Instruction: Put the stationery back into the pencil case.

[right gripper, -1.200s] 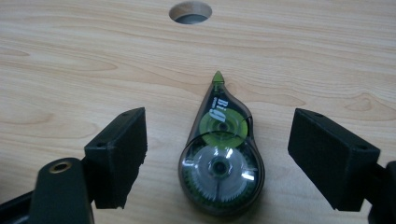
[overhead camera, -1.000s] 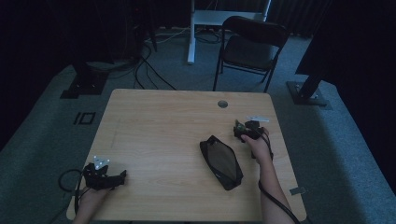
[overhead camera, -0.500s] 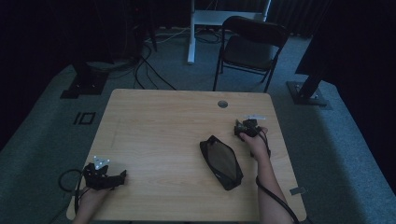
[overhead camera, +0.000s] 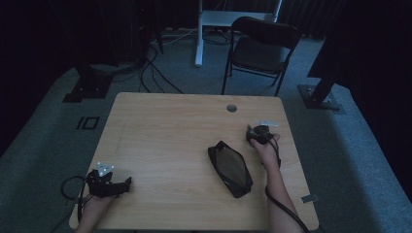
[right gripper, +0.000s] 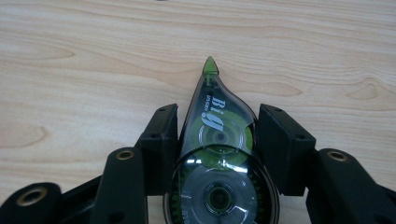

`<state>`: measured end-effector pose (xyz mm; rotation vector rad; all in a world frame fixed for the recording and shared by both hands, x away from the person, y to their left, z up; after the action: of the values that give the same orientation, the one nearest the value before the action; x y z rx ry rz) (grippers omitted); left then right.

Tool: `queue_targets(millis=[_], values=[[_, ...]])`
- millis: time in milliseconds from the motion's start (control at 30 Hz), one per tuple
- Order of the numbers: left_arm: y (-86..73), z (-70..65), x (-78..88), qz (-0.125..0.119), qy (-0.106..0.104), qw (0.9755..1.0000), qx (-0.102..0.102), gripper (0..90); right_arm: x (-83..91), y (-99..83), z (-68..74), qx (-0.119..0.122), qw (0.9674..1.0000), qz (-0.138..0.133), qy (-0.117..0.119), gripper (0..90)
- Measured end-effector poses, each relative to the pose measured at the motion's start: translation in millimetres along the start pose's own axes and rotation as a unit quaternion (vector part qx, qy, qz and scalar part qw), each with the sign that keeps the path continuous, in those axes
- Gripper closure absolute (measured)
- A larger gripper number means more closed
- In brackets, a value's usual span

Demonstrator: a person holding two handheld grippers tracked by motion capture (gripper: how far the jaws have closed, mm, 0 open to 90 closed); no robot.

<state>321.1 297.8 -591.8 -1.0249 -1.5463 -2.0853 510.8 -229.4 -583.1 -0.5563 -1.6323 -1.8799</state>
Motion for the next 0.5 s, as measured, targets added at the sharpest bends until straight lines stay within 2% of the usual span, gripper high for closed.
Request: queue_targets(millis=[167, 200, 233, 300, 500], values=[[0.0, 0.0, 0.0, 0.0, 0.0, 1.0, 0.0, 0.7, 10.1, 1.3, -1.7, -0.001, 1.0, -0.001, 0.001, 49.3], [0.0, 0.0, 0.0, 0.0, 0.0, 1.0, 0.0, 0.8, 17.6, 2.2, -1.7, -0.001, 1.0, -0.002, 0.006, 49.3], [0.0, 0.0, 0.0, 0.0, 0.0, 1.0, 0.0, 0.7, 17.6, 2.2, -1.7, -0.001, 1.0, -0.002, 0.006, 49.3], [0.0, 0.0, 0.0, 0.0, 0.0, 1.0, 0.0, 0.7, 27.3, 2.7, -2.2, -0.013, 0.9999, -0.004, 0.008, 49.4], [0.0, 0.0, 0.0, 0.0, 0.0, 1.0, 0.0, 0.8, 46.4, 3.1, -0.1, -0.013, 0.9998, -0.01, 0.009, 49.5]])
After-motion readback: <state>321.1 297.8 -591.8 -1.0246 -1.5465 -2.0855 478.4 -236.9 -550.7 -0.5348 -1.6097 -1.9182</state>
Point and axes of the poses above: each handheld gripper's, and its own axes: x roughly backward along the jaws, y roughly out of its top, z roughly to its left, the point moved 6 cm from there along -x, roughly forward along the jaws, and after that the axes turned 11 degrees about -x, right-handed, at the moved point
